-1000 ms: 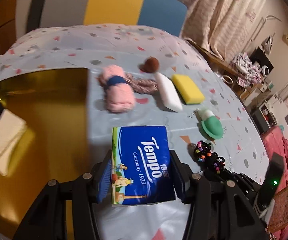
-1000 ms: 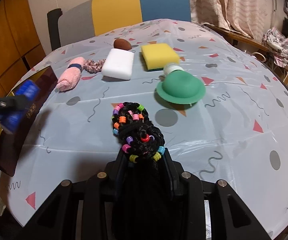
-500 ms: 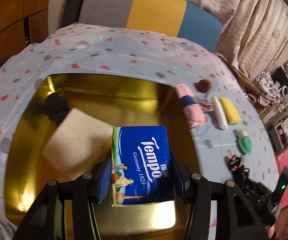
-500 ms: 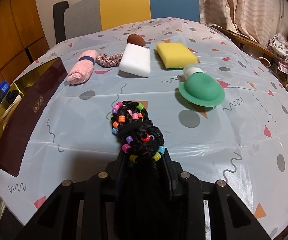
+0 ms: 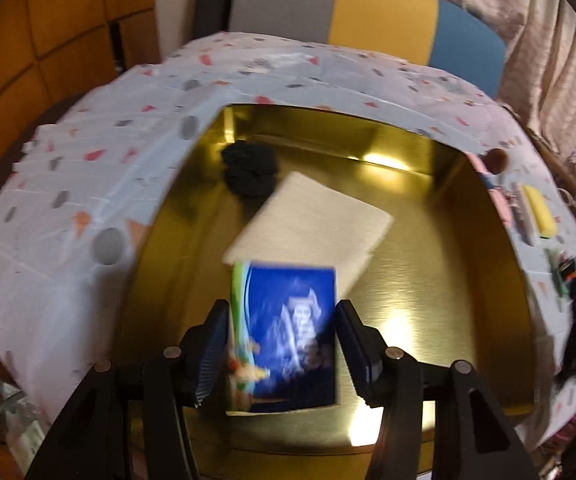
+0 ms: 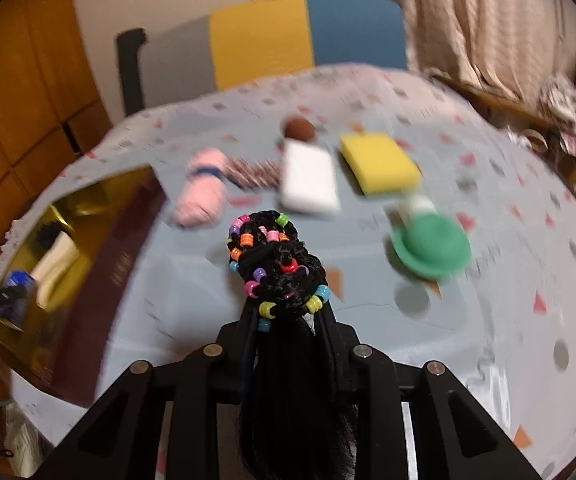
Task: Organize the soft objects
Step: 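Place the tissue pack in the gold tray with the left tool while the right tool holds the hair tie, then carry the beaded hair tie into the gold tray and open the right tool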
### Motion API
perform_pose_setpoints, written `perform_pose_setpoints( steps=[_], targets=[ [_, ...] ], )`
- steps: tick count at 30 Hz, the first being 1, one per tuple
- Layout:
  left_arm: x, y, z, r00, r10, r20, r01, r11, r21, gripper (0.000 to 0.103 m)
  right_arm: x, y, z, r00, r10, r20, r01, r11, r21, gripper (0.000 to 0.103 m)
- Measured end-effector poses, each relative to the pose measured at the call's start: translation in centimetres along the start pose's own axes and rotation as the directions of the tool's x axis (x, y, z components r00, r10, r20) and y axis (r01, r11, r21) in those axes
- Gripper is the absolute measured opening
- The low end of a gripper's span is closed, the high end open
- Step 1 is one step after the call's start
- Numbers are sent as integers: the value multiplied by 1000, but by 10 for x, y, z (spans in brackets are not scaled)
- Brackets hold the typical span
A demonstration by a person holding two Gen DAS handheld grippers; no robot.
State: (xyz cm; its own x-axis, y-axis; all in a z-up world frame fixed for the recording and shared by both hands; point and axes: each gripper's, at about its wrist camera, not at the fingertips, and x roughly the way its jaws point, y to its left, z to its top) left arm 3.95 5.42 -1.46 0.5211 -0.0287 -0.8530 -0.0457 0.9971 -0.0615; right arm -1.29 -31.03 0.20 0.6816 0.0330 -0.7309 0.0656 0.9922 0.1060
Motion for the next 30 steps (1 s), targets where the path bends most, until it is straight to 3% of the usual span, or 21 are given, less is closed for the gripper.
perform_pose_setpoints(
  steps=[2, 4, 9, 14, 22, 30],
  targets=[
    [-5, 9, -3, 999, 36, 24, -36, 999, -15, 60, -5, 14, 12, 999, 23, 23, -22, 999, -34, 28],
    [-10, 16, -4, 998, 30, 48, -28, 999, -42, 62, -8, 31, 24, 998, 54, 38, -51, 996, -69, 28],
    [-28, 32, -5, 993, -48, 110, 61, 991, -121, 62, -3, 83, 49, 988, 152, 32, -144, 975, -171, 28],
    [-35, 34, -11, 987, -109, 117, 127, 979, -159, 62, 16, 144, 68, 969, 243, -50, -247, 922, -298, 28],
    [-35, 16, -23, 984, -146, 102, 157, 981, -110, 62, 61, 213, 90, 950, 249, -188, -309, 830, -464, 28],
    [-35, 4, -28, 980, -175, 99, 184, 979, -89, 62, 103, 267, 93, 958, 159, -239, -279, 713, -643, 28]
  ],
)
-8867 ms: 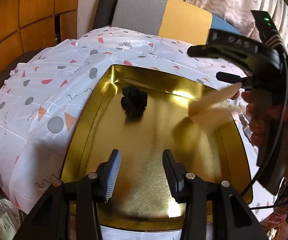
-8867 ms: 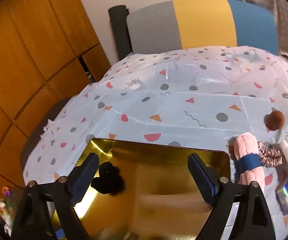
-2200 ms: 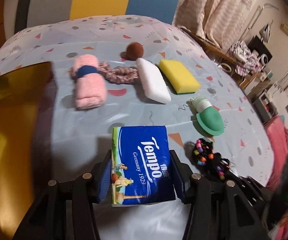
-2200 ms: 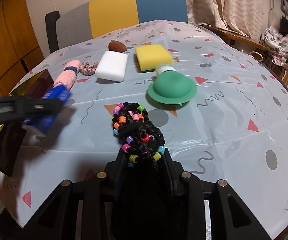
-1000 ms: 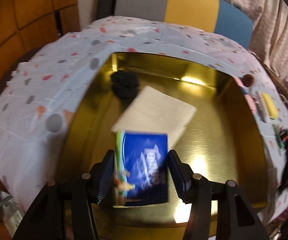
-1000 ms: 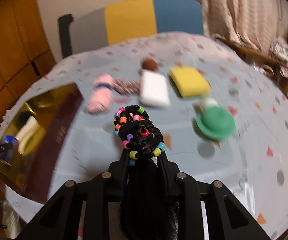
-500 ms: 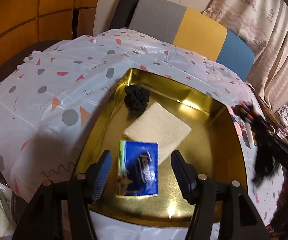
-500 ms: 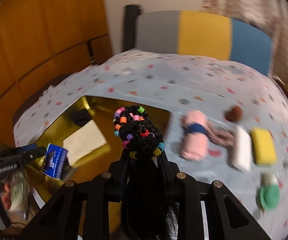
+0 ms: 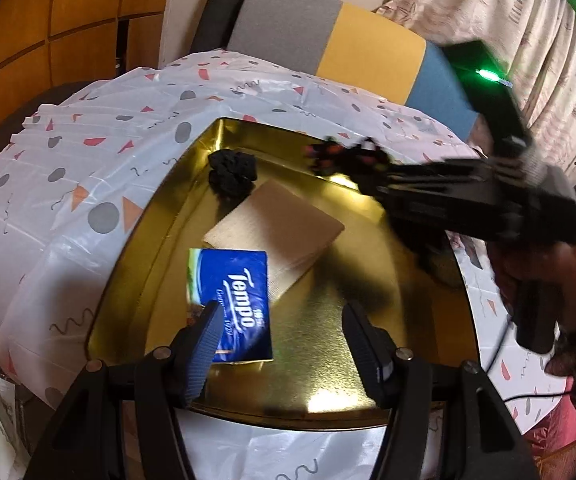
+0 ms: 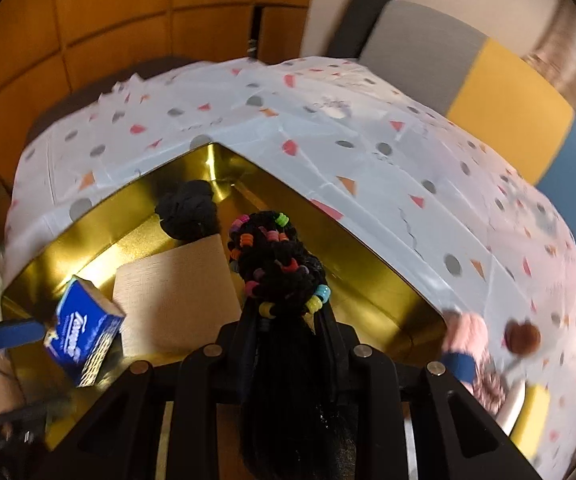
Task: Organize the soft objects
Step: 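Carry the beaded hair tie into the gold tray and open the right tool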
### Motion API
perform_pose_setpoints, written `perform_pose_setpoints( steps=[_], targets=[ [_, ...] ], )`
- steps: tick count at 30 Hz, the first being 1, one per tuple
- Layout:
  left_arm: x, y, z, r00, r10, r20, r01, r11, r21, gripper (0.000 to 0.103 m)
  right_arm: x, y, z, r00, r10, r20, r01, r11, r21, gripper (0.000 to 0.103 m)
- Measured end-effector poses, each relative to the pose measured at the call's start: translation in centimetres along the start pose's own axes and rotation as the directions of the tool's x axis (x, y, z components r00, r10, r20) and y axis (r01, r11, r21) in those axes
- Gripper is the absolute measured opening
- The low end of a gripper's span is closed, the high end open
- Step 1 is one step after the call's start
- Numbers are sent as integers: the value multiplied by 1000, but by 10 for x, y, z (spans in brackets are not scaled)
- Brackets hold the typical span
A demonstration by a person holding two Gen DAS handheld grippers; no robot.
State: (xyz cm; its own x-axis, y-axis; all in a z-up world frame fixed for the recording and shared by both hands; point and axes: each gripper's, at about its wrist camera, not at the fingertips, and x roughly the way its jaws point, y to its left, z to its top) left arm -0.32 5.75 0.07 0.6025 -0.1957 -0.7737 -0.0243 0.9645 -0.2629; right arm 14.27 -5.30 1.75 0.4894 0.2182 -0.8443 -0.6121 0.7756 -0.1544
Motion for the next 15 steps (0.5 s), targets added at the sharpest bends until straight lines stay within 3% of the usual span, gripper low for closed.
perform_pose_setpoints(
  steps=[4, 6, 7, 8, 12, 15],
  targets=[
    [-1, -4, -2, 1000, -10, -4, 10, 1000, 4, 62, 20, 10, 13, 1000, -23, -16, 21, 994, -108, 35],
    [-2, -5, -4, 1000, -11, -3, 11, 1000, 7, 62, 20, 10, 16, 998, -65, 17, 67, 990, -123, 62],
    [-1, -5, -4, 1000, -12, -6, 12, 1000, 8, 62, 16, 6, 19, 993, -113, 47, 117, 987, -109, 89],
    [0, -6, -4, 1000, -13, -10, 13, 1000, 10, 62, 10, 1, 21, 986, -146, 82, 153, 985, -83, 96],
    [3, -7, -6, 1000, -16, -17, 16, 1000, 11, 62, -24, -17, 21, 971, -139, 193, 143, 990, -7, 96],
    [4, -9, -7, 1000, -22, -18, 22, 1000, 15, 62, -55, -30, 13, 948, -171, 269, 163, 985, 53, 96]
  ],
)
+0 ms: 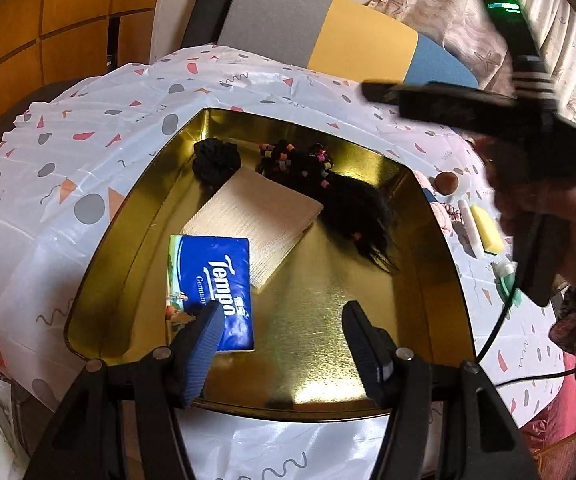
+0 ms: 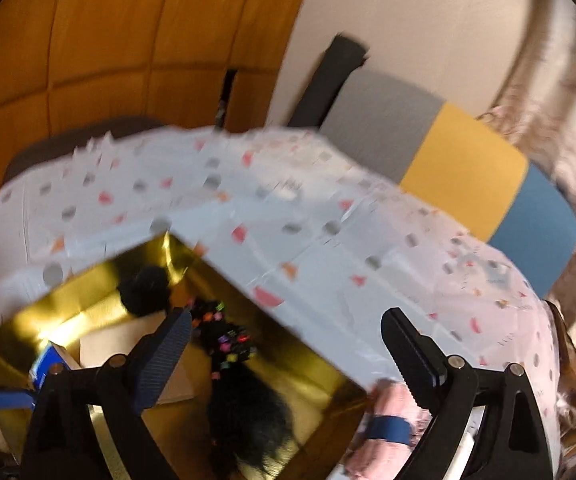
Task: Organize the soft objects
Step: 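Carry the beaded hair tie into the gold tray and open the right tool, then move the right tool to the green-capped white bottle and grasp it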
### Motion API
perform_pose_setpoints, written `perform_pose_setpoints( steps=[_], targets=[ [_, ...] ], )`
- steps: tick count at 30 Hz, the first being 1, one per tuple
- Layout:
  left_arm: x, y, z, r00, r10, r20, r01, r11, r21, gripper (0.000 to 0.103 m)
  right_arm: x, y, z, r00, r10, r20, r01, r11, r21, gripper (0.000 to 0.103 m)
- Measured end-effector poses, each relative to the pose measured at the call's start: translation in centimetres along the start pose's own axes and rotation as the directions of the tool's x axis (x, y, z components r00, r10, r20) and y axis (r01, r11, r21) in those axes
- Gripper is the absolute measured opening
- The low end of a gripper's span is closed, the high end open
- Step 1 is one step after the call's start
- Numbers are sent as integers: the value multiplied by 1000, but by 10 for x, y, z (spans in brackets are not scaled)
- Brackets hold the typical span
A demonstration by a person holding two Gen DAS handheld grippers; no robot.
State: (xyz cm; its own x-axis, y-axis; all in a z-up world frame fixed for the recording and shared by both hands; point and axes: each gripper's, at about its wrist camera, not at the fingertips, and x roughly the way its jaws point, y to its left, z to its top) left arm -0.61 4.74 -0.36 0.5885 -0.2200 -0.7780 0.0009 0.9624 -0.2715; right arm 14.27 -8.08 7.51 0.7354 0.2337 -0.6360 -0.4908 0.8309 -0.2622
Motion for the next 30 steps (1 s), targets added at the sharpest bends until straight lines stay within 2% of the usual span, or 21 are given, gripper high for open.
perform_pose_setpoints(
  steps=[3, 7, 11, 16, 24, 25, 28, 30],
  targets=[
    [0, -4, -1, 1000, -28, -7, 28, 1000, 7, 62, -24, -19, -7, 999, -10, 52, 5, 995, 95, 96],
    [-1, -14, -4, 997, -73, -5, 73, 997, 34, 62, -54, -38, -35, 999, 12, 50, -24, 972, 236, 96],
    [1, -30, -10, 996, -83, -12, 83, 993, 88, 62, -71, -50, -81, 1000, 20, 8, -22, 934, 357, 96],
    [7, -52, -20, 991, -121, -47, 127, 980, 153, 62, -79, -56, -142, 997, 52, -53, -23, 895, 445, 96],
    [8, -93, -39, 982, -169, -85, 185, 951, 249, 62, -95, -79, -245, 985, 10, -171, 96, 795, 599, 94],
    [8, -99, -42, 980, -173, -93, 192, 946, 262, 62, -97, -82, -253, 984, 0, -179, 110, 792, 601, 93],
    [7, -116, -50, 981, -169, -93, 190, 933, 304, 62, -107, -99, -273, 977, -68, -205, 180, 777, 604, 93],
    [7, -124, -51, 980, -174, -97, 195, 930, 310, 62, -114, -121, -281, 967, -131, -217, 241, 744, 624, 93]
  ],
)
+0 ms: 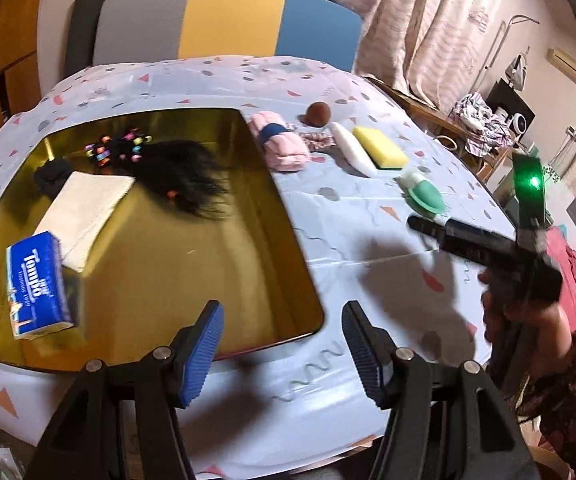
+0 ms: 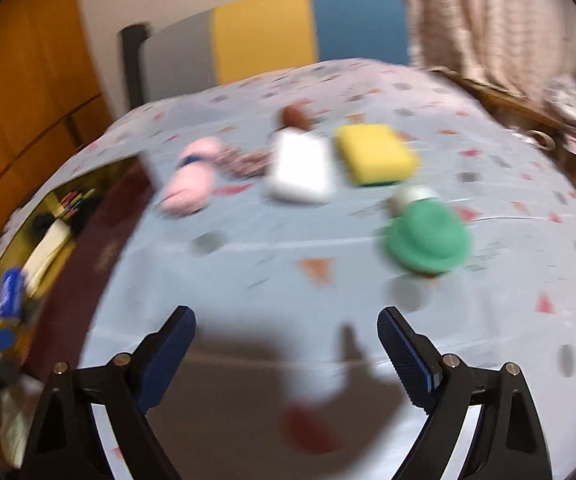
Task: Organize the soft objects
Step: 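Move the right tool to the green-capped white bottle and grasp it, then grasp the white foam block with the left tool while the right tool holds the bottle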
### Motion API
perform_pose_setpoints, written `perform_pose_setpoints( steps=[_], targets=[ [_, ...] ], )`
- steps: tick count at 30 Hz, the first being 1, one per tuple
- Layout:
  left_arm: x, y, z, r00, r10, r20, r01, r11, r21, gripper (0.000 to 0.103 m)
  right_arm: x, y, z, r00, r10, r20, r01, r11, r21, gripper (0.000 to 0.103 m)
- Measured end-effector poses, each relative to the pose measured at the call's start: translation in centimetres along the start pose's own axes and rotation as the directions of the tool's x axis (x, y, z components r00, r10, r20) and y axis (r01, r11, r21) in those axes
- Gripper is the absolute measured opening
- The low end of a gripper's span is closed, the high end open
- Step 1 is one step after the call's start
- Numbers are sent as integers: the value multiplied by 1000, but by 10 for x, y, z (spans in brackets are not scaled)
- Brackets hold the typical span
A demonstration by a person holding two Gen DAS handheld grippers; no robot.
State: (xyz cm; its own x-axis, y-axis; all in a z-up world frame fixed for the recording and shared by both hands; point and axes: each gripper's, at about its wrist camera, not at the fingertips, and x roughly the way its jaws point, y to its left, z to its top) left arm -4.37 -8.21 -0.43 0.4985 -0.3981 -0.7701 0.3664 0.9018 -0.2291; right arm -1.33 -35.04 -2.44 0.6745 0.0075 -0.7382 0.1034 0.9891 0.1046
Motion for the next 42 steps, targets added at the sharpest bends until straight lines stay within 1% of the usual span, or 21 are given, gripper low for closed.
perform_pose_setpoints(
  steps=[2, 3, 5, 7, 11, 13, 16, 18, 20, 22, 23, 24, 26, 30, 34, 37, 39, 42],
  targets=[
    [1, -8, 2, 1000, -5, -2, 5, 1000, 8, 62, 0, -28, 15, 997, -72, 30, 70, 996, 57, 93],
    [1, -12, 3, 1000, -7, -3, 7, 1000, 14, 62, 2, -38, 22, 995, -93, 34, 90, 993, 76, 93],
    [1, -17, 4, 1000, -2, -4, 2, 1000, 21, 62, 9, -55, 38, 992, -124, 34, 120, 989, 91, 93],
    [0, -22, 6, 1000, -5, -1, 5, 1000, 26, 62, 18, -65, 51, 988, -155, 21, 152, 985, 77, 93],
    [-1, -29, 10, 1000, -5, 1, 5, 1000, 27, 62, 44, -71, 69, 986, -167, -20, 167, 985, 35, 93],
    [-2, -32, 13, 1000, -3, 5, 3, 1000, 31, 62, 57, -73, 71, 984, -173, -34, 174, 985, 17, 93],
    [-2, -37, 18, 1000, 6, 8, -6, 999, 36, 62, 74, -76, 67, 987, -149, -60, 149, 989, 9, 75],
    [-1, -40, 22, 1000, 11, 10, -11, 999, 40, 62, 78, -78, 61, 983, -170, -67, 171, 985, 13, 69],
    [3, -45, 27, 1000, 19, 5, -20, 999, 48, 62, 79, -85, 55, 986, -155, -67, 158, 987, 39, 57],
    [8, -49, 32, 1000, 20, -2, -20, 998, 53, 62, 74, -93, 51, 990, -129, -49, 133, 988, 78, 52],
    [11, -53, 36, 1000, 20, -9, -19, 998, 53, 62, 70, -98, 50, 994, -99, -39, 102, 989, 105, 51],
    [14, -55, 39, 1000, 17, -16, -16, 999, 51, 62, 68, -100, 48, 996, -85, -34, 89, 989, 117, 51],
    [20, -61, 49, 1000, 6, -25, -5, 999, 46, 62, 63, -100, 43, 997, -71, -20, 73, 989, 130, 50],
    [31, -80, 72, 1000, 3, -17, -2, 999, 50, 62, 52, -100, 33, 999, -43, 24, 38, 985, 168, 49],
    [49, -98, 99, 999, -36, -33, 37, 998, 42, 62, 44, -99, 28, 997, -40, 72, 26, 983, 184, 49],
    [69, -113, 120, 1000, -18, -25, 20, 998, 65, 62, 38, -99, 27, 993, -51, 103, 30, 981, 191, 49],
    [85, -121, 133, 1000, 11, -27, -9, 997, 70, 62, 34, -99, 25, 991, -63, 121, 38, 980, 196, 49],
    [113, -127, 150, 999, 26, -39, -24, 997, 70, 62, 33, -101, 24, 989, -67, 128, 40, 978, 206, 49]
  ],
)
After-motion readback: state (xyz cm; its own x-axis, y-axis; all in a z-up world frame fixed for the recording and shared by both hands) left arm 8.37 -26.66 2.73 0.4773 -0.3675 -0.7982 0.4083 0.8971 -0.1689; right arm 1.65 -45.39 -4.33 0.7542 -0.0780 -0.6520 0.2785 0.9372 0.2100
